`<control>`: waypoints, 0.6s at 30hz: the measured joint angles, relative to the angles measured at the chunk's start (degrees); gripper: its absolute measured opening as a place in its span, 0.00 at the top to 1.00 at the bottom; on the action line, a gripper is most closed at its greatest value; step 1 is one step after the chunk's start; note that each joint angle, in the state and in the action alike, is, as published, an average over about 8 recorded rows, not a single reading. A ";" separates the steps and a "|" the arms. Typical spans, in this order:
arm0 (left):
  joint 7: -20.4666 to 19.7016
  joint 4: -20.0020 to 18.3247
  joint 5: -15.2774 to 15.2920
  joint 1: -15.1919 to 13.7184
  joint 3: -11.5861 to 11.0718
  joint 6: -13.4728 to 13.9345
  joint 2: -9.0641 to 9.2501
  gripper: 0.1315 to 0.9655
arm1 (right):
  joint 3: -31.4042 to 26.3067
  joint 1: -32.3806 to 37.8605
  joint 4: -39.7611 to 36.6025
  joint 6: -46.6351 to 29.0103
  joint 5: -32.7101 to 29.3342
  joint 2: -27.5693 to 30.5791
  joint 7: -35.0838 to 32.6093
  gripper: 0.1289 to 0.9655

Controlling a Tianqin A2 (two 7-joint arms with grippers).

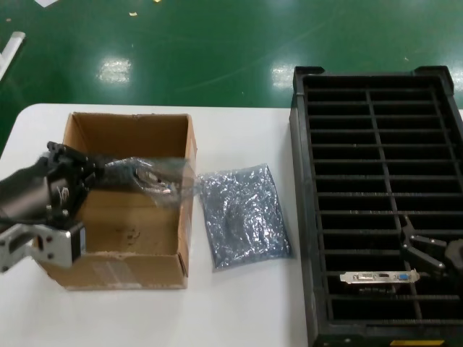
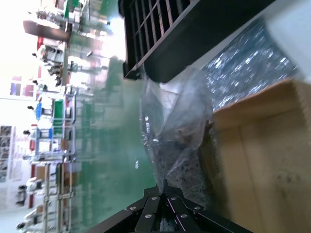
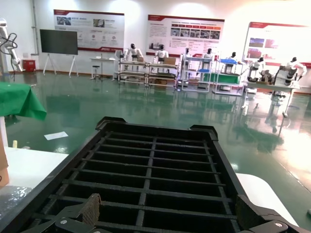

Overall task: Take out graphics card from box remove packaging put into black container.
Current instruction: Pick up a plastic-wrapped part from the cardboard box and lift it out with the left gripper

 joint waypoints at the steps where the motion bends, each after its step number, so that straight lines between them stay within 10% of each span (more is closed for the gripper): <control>1: -0.07 -0.69 -0.37 0.78 -0.19 0.11 -0.20 0.99 | 0.00 0.00 0.00 0.00 0.00 0.00 0.00 0.00; 18: -1.04 -6.15 -0.84 3.60 1.83 2.05 2.71 0.99 | 0.00 0.00 0.00 0.00 0.00 0.00 0.00 0.00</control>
